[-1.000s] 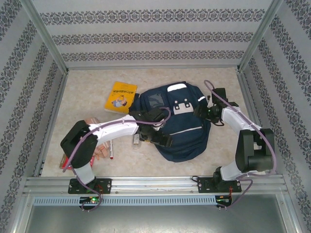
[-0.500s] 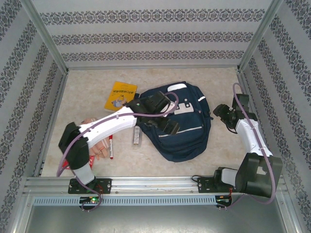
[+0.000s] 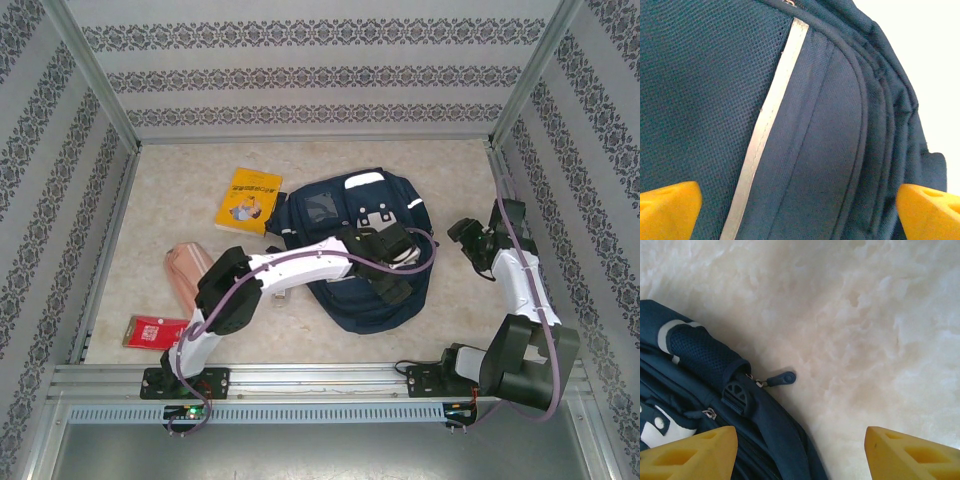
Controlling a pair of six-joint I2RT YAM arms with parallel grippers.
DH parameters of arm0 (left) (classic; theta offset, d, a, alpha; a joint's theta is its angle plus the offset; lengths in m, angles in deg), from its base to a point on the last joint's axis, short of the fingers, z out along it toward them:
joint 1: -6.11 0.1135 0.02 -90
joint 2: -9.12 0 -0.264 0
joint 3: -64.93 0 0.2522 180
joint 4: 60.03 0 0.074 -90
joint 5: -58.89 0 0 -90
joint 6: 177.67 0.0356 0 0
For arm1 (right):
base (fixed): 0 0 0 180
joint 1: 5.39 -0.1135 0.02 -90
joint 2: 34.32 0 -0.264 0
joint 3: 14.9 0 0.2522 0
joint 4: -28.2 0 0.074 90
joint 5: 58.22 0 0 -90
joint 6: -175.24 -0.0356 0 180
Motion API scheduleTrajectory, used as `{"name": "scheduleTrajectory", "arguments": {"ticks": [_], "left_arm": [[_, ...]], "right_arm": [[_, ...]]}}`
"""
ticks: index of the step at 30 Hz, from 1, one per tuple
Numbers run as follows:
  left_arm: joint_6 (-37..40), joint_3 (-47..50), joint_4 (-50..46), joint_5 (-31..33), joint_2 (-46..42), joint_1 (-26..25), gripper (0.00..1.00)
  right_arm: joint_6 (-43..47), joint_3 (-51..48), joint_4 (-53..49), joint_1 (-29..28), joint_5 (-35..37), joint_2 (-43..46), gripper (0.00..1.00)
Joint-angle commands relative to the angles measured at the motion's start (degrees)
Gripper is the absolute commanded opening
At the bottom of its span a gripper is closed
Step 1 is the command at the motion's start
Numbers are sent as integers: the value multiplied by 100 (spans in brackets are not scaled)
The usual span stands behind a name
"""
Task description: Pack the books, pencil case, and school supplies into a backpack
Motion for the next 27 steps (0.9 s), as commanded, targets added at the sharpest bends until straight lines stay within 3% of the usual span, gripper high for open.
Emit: {"name": "scheduleTrajectory", "arguments": {"ticks": [1,4,7,11,17,20,24,27], "left_arm": [[485,-285,-368,638,280,-54,97],[751,-439,-441,841,527,-77,79],[1225,-537,-446,753,648,-81,47],[2083,-441,-456,405,581,-77,41],[3253,-403,-451,836,299,31,5],[3911,-363,-463,632,16,202,0],[4766,-197,-494,-766,-564,678,0],[4925,173,-14,-1224,-996,947,0]], "right_arm": [[-141,-130,69,43,-205,117,68],[-115,-177,99,60,-274,117,67],[-110,-219,131,130,-512,109,66],[15,-241,108,245,-784,27,65],[167,-276,50,373,-874,-183,64],[269,-308,28,385,-863,-390,65],[16,-360,13,451,-916,-733,65],[-380,-260,-155,538,-1211,-961,64]]}}
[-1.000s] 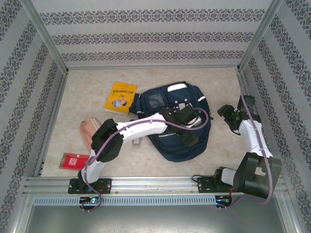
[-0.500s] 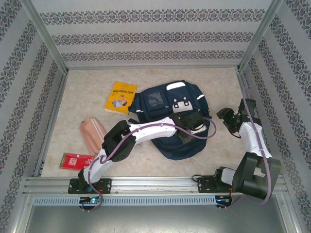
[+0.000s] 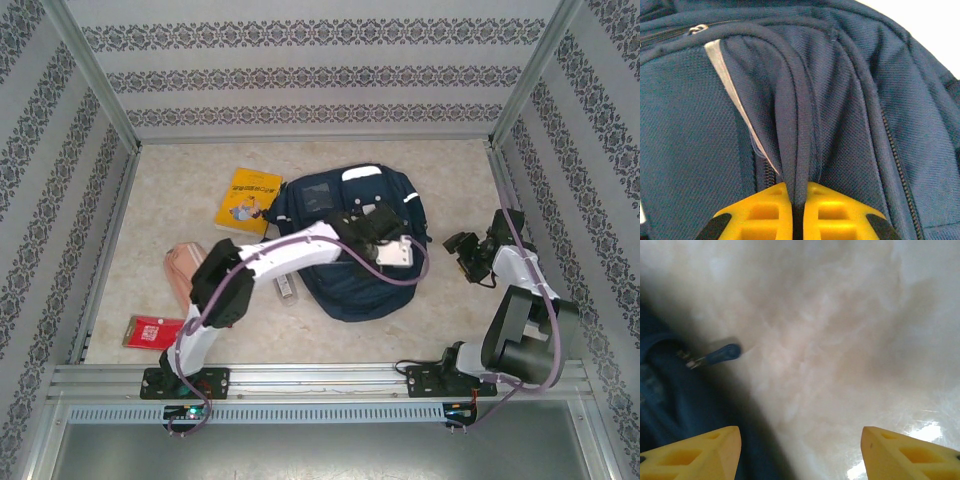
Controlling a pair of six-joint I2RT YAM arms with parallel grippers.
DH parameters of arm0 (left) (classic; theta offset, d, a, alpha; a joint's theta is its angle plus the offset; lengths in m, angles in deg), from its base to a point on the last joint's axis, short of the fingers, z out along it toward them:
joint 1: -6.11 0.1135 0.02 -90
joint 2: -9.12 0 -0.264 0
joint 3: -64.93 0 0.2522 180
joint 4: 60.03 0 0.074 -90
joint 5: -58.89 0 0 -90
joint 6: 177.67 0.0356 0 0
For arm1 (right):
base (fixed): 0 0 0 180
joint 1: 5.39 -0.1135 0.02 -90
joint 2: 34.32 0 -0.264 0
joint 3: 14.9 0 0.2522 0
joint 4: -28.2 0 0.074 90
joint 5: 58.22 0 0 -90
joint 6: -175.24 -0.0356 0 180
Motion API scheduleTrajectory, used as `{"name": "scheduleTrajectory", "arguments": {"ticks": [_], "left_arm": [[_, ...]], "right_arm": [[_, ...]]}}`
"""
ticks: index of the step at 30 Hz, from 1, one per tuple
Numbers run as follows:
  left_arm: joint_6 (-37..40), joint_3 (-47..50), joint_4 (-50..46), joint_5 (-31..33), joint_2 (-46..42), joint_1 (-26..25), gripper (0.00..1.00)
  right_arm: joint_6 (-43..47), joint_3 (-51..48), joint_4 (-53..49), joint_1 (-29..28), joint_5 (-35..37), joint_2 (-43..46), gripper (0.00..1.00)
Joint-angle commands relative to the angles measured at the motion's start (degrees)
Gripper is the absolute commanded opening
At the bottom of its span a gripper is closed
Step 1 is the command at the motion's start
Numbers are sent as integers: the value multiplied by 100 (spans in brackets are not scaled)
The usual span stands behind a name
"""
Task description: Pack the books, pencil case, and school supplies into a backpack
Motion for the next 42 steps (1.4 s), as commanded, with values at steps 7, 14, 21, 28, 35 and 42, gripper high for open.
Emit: {"name": "scheduleTrajectory", "arguments": {"ticks": [7,14,21,28,35,42], "left_arm": [[920,705,1044,-1712,-1415,926,0],[940,952,1580,-2316,-1656,1168,0],[834,801,1594,-2561,-1520,1179,0],[677,757,1658,-2708,-1505,1185,0],[679,774,1637,-2641,-1504,1187,0],[552,750,1742,-2324,-1461,1205,0]], "right_arm": [[-3029,-52,453,371,-2302,-767,57],[-4532,226,480,208,-2621,-1098,61],[-5866,132,1418,-154,-2533,-1314,60],[-6570,382,2314,-438,-2572,-2082,64],[-6889,532,2779,-687,-2596,-2310,55],[-6871,283,2735,-606,-2579,-2052,9]]}}
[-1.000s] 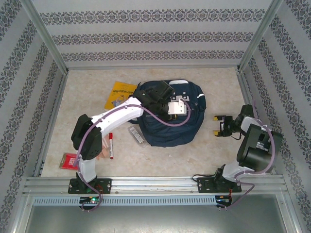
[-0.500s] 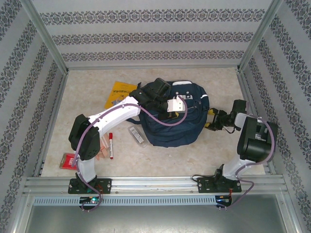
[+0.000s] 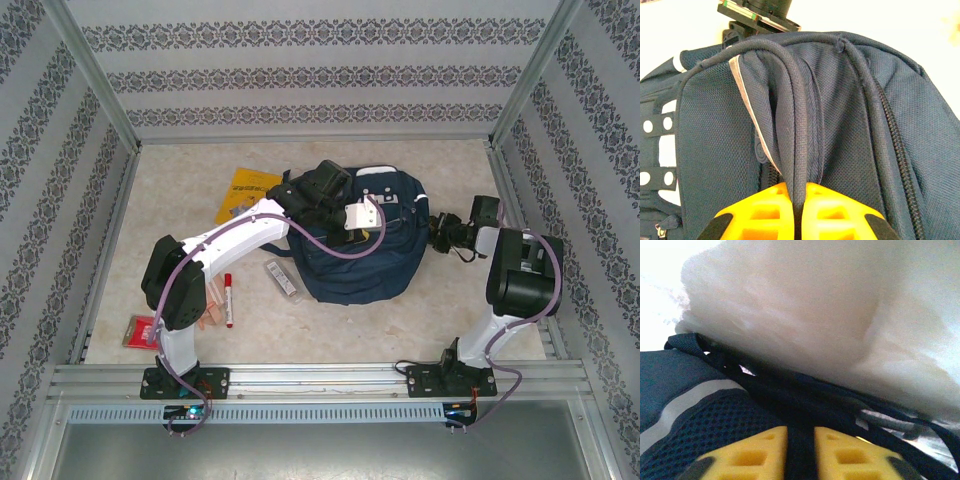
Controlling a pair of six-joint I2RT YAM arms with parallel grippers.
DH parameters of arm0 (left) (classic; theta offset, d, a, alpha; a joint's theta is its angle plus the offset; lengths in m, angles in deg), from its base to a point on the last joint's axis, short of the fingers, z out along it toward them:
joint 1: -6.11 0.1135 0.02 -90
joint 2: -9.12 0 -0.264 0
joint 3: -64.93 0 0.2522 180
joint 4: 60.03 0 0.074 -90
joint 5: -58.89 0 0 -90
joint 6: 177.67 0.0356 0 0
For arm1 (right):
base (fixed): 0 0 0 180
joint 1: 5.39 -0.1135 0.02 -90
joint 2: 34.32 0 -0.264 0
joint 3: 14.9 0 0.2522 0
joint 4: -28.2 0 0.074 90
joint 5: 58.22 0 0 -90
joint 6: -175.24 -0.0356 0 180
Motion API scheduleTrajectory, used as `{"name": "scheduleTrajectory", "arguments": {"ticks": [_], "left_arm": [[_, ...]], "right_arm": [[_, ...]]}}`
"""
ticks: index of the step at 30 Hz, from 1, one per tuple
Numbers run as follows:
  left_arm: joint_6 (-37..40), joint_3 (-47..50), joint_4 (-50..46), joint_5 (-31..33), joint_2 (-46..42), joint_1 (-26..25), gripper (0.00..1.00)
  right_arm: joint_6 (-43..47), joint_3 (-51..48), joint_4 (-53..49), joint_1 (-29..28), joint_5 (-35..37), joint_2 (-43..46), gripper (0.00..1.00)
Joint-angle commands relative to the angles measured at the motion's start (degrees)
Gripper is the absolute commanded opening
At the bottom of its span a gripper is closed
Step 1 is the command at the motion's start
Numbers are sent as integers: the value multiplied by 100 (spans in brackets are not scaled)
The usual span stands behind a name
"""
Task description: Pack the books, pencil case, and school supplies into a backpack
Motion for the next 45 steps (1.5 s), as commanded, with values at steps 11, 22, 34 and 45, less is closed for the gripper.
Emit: {"name": "scheduleTrajectory", "arguments": {"ticks": [11,22,34,45], "left_arm": [[-235,-456,701,604,179,64,0],[-410,-546,734,832,425,68,0],[-480,-471,611,475,366,53,0],[-500,-449,570,557,355,47,0]], "right_arm": [[1965,181,-2566,325,464,470,0],[3476,550,-3786,446,711,414,9],[3651,513,-3844,510,682,443,25],[3485,427,-3973,554,676,635,0]]}}
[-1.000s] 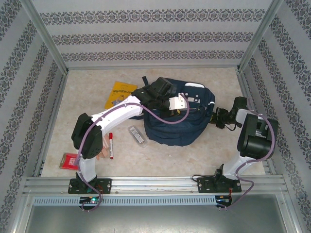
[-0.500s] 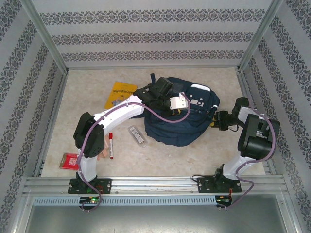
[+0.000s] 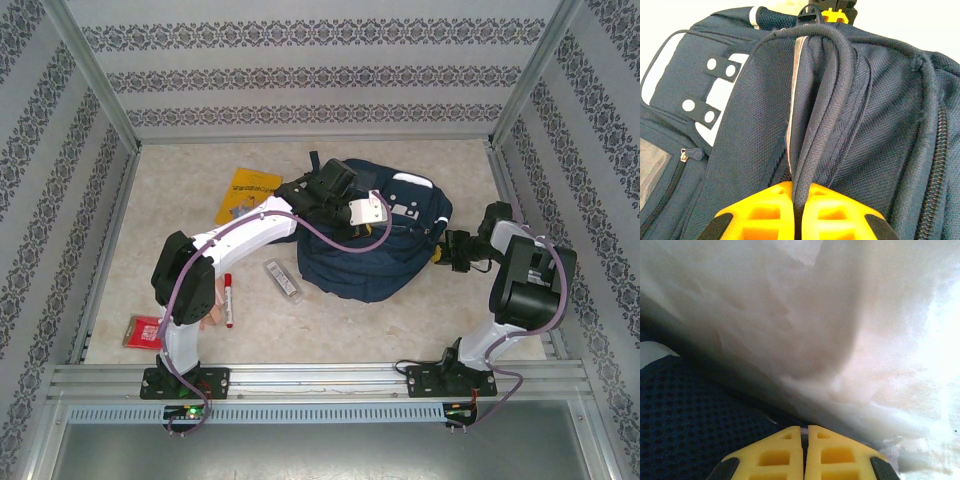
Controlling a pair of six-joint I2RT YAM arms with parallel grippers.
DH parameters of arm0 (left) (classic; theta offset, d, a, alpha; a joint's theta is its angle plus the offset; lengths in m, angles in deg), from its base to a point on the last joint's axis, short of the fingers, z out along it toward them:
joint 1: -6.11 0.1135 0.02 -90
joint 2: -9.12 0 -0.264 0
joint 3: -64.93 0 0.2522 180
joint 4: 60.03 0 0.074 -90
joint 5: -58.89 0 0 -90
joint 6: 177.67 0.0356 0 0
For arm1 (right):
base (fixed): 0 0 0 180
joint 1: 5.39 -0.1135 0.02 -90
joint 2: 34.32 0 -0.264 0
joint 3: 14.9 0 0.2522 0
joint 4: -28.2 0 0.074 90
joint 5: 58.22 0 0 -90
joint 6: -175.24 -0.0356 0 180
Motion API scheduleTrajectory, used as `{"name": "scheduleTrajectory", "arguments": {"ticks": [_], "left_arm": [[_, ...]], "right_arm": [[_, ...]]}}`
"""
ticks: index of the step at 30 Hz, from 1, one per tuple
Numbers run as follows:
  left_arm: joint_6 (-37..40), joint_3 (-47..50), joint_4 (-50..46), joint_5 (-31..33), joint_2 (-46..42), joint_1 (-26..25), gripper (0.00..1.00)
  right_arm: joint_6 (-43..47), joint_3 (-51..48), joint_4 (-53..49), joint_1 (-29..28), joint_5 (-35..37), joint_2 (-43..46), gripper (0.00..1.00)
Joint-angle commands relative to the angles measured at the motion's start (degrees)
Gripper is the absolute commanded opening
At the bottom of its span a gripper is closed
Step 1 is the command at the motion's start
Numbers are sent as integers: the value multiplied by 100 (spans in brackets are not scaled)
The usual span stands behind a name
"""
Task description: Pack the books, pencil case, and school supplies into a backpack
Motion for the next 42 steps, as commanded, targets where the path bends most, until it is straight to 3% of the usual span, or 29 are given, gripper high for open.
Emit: {"name": "scheduleTrajectory", "arguments": {"ticks": [1,19,27,36,42], "left_arm": [[-204,-141,490,114,-19,44,0],[-737,-860,259,1262,546,-52,0],[-984,-892,424,1331,713,-273,0],[-1801,-1084,909,1748,1200,-577,0],[-1975,-1068,927,1945,1352,-580,0]], "right_arm": [[30,-61,-486,29,-15,244,0],[128,-406,-971,-443,196,838,0],[-495,-330,-913,-1438,289,1283,0],[-1835,-854,-876,-2344,1029,2366,0],[-2578,-1324,-1140,-3145,2134,3174,0]]}}
